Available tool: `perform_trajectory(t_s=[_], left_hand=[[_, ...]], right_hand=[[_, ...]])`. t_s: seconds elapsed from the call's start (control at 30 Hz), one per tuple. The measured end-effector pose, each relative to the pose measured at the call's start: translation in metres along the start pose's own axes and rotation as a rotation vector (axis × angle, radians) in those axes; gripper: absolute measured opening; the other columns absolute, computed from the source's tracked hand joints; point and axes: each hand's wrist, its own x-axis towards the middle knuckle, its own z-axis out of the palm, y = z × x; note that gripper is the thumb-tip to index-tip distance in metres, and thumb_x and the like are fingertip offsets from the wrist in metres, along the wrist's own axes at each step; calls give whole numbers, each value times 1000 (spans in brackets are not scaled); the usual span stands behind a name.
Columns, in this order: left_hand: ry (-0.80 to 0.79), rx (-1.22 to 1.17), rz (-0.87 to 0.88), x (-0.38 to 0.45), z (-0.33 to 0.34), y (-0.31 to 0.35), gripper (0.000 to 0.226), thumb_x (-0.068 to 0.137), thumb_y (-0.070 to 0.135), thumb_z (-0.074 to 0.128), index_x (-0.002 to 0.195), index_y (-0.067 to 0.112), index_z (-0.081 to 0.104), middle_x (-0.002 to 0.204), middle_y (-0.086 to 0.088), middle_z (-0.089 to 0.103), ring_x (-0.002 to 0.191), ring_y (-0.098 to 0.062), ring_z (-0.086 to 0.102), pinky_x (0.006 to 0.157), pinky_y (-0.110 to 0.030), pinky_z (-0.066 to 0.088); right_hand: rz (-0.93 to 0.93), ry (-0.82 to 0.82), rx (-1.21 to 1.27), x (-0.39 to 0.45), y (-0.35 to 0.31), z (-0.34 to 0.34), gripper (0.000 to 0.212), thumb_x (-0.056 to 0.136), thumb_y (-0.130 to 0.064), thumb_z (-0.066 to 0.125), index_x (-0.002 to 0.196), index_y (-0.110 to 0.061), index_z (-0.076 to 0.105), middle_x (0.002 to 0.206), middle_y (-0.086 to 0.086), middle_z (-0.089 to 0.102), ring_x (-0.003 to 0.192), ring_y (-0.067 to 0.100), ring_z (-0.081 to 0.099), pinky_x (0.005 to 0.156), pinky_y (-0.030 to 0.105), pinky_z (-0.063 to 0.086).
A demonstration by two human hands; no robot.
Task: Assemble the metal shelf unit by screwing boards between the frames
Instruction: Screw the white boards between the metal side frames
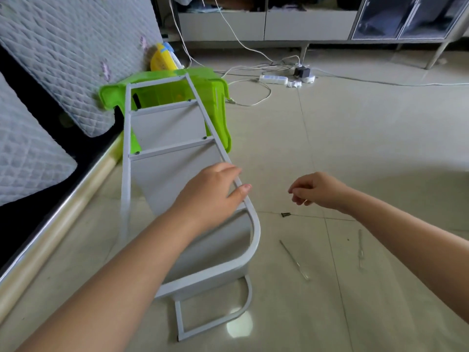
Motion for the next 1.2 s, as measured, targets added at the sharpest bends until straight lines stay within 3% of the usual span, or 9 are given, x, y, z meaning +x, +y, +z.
perform_trajectory(t_s=[0.07,0.13,0.2,0.33,0.43,0.63,0.83,1.07,1.2], left_hand=[[-3,33,9,20,6,9,50,96,39,40,140,15,38,150,1,29,137,-14,27,107,-25,25],[-29,69,3,38,12,14,52,97,40,36,141,14,34,153,0,21,141,-13,16,110,-27,20],[-72,115,-15,53,17,14,53,98,41,34,141,11,33,155,-1,17,144,-12,6,113,-27,13],[-149,230,-30,66,25,9,52,99,38,29,141,7,33,156,-5,14,145,-16,-1,115,-31,2],[-174,281,-29,68,30,5,50,99,33,28,143,8,29,156,-3,11,144,-15,-5,115,-31,-5],[-180,291,-32,65,31,2,51,100,27,25,147,10,16,157,2,0,143,-12,-10,113,-28,-11],[-160,264,-37,64,31,3,52,100,26,26,148,10,15,157,1,0,144,-11,-8,112,-27,-10],[-158,260,-29,64,32,3,51,101,26,24,148,9,14,157,0,1,144,-12,-8,113,-29,-10],[-123,216,-23,62,32,4,50,101,28,24,147,9,18,157,-1,5,144,-13,-5,114,-29,-6]], right_hand=[[85,-9,-116,15,31,3,20,92,-11,48,99,-4,65,86,6,68,76,15,60,76,27,51],[134,-44,-227,27,56,11,23,93,-13,48,103,-3,65,87,6,67,70,11,57,65,18,46],[156,-81,-326,40,74,23,25,92,-13,47,107,-3,64,92,6,65,75,13,57,62,19,42],[159,-96,-521,70,106,60,29,90,-13,45,114,-9,61,119,6,61,110,22,55,84,24,42],[152,-86,-599,93,123,89,34,93,-14,42,125,-14,54,130,6,53,121,23,48,96,28,40],[95,-41,-700,115,126,111,33,93,-5,34,122,-5,51,124,11,46,120,27,43,92,33,42],[79,-15,-744,118,131,111,31,92,-3,33,114,0,54,120,13,46,115,29,45,89,34,43],[76,-57,-842,101,126,108,31,90,-6,39,116,-6,55,123,11,54,116,27,52,88,30,45],[66,-33,-722,87,105,94,31,86,-4,41,113,-6,58,120,12,53,109,29,53,79,28,44]])
